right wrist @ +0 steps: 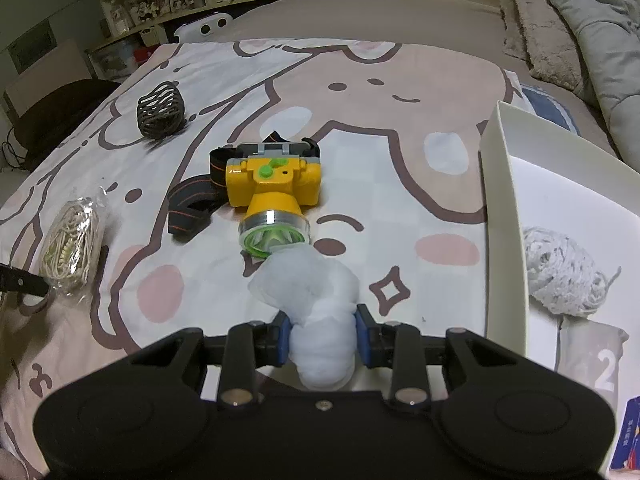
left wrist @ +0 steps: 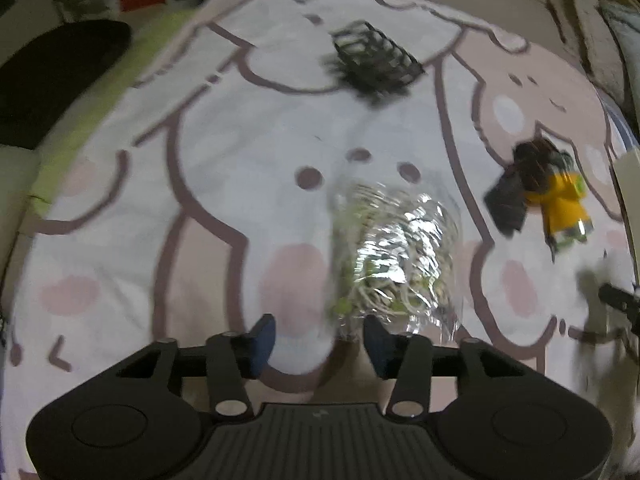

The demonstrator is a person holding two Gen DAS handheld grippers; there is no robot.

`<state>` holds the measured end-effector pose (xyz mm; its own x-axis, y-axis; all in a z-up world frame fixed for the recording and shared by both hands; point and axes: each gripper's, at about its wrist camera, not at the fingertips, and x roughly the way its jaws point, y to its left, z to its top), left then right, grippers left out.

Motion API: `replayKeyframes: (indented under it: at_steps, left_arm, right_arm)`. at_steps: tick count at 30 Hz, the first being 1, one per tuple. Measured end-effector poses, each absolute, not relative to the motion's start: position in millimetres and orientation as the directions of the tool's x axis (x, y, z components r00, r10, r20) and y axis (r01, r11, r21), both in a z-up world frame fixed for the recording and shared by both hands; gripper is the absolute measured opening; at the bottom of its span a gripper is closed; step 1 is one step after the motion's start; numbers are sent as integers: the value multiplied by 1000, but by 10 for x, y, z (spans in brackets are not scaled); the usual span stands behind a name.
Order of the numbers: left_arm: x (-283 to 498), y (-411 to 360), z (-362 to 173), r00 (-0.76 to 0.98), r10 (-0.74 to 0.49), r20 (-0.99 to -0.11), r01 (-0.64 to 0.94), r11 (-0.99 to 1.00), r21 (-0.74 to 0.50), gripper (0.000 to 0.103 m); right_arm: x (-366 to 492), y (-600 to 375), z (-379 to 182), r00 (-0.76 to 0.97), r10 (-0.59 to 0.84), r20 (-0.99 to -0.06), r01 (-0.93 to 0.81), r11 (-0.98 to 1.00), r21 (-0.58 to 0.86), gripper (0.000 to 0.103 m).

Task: Organize objects
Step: 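Grasp the clear bag of beaded cords with the left gripper while the right grasps the cotton puff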

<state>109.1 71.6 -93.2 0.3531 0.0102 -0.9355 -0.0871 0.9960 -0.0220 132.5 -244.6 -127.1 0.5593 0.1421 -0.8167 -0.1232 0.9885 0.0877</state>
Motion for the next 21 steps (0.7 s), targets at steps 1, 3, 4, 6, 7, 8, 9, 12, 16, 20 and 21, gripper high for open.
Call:
replayKeyframes:
  at_steps: [1,3,4,6,7,8,9,12,16,20,21]
  left_arm:
    - [1085,743,-887,368,-4,-930,-95,995,-42,62]
    - [1080,766,-773,406,-38,-913,-93,992,-83,79]
    - [1073,755,-727,424,-48,-905,-87,992,-93,82]
    - [1067,688,-630,467,-59,-882,-61,993,-99,89]
    - [1076,623,-606,484,-65,-873,-44,994,-98,90]
    - [1091,576,-589,498,-69,-864,-28,995,-95,92]
    - [1115,527,-588,505,-67,-861,-17,996,-88,92]
    - [1181,388,-655,503,-60,-862,5,998,-66,92]
    - [1256,302,-746,499,-61,-864,2,998,-69,92]
    - [1327,208,-855,486,-57,-872,13,998,-58,92]
    - [1339,188,-888,480,-51,-875,15,999,-50,92]
  right_arm:
    - [1326,-2443,-1268,559,145,-816,-123,988,92,33]
    - [1331,-2440,-1263,559,151,-815,-123,987,99,33]
    - [1336,-2435,-1264,557,153,-816,-122,987,102,33]
    - [1338,-2422,-1265,553,162,-817,-127,986,110,33]
    - [1338,-2414,-1266,552,168,-817,-128,985,116,33]
    - [1339,-2408,-1268,550,177,-816,-128,984,126,33]
    - [1340,-2404,-1273,548,189,-815,-129,982,141,33]
    - [1359,-2387,-1313,542,221,-811,-128,975,181,34]
    - [1383,-2351,-1374,532,218,-818,-122,976,181,34]
    - [1399,-2321,-1417,517,226,-826,-124,974,189,40]
    - [1395,-2309,-1423,513,230,-827,-132,973,189,42]
